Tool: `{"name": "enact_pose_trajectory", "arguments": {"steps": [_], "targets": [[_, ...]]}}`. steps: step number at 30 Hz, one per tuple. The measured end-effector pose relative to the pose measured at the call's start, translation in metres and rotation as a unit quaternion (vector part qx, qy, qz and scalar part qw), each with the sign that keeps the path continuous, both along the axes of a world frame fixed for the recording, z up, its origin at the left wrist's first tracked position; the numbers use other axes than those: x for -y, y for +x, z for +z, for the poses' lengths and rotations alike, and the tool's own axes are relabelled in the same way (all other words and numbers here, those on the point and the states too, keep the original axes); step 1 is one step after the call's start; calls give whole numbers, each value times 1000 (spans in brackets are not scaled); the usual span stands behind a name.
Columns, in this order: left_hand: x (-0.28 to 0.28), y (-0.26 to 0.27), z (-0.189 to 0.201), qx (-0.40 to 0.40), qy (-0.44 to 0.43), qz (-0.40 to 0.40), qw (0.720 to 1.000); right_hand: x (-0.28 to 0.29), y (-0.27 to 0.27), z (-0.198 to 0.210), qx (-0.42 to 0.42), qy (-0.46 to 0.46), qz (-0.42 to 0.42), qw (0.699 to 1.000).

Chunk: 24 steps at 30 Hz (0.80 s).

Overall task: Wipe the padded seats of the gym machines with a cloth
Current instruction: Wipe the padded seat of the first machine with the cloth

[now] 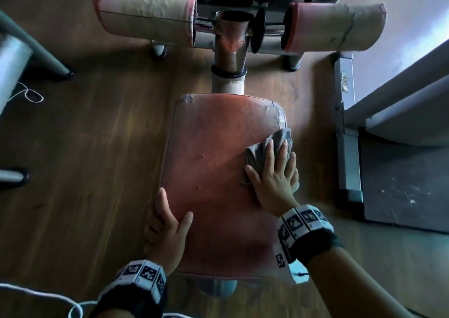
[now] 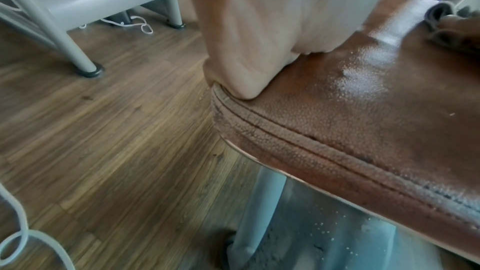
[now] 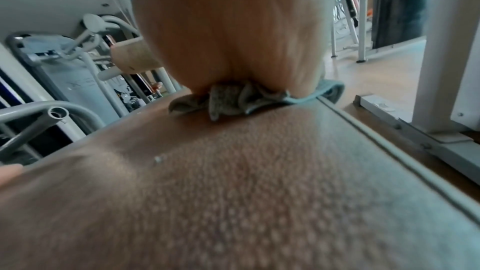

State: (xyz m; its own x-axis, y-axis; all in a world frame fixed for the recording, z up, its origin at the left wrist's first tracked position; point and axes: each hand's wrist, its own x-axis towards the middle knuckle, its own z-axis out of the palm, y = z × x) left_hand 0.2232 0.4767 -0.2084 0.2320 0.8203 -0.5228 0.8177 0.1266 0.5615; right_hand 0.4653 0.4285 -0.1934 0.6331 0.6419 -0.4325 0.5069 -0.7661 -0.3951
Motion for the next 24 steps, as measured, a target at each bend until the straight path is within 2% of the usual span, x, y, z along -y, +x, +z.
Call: {"name": "enact_pose_trajectory", "arguments": {"steps": [6, 8, 10, 12, 16, 19, 24], "targets": [[-5, 1, 12, 3, -5, -36, 999, 2, 13, 5, -56, 5, 8, 998], [-8, 5, 20, -15, -35, -30, 999, 3, 13, 2, -37, 6, 11, 999], [-12, 11, 32, -39, -102, -12, 994, 3, 11, -1, -19, 6, 10, 1000], [-22, 18, 44, -33, -139, 16, 990, 3, 11, -2, -20, 8, 7, 1000], [-60, 39, 48, 30, -24, 16, 999, 4, 12, -6, -13, 19, 4, 1000], [-80, 66, 41, 74, -72, 9, 995, 5, 13, -7, -5, 23, 8, 1000], [-91, 80, 27, 37, -77, 8, 996, 3, 16, -7, -5, 25, 10, 1000]]}}
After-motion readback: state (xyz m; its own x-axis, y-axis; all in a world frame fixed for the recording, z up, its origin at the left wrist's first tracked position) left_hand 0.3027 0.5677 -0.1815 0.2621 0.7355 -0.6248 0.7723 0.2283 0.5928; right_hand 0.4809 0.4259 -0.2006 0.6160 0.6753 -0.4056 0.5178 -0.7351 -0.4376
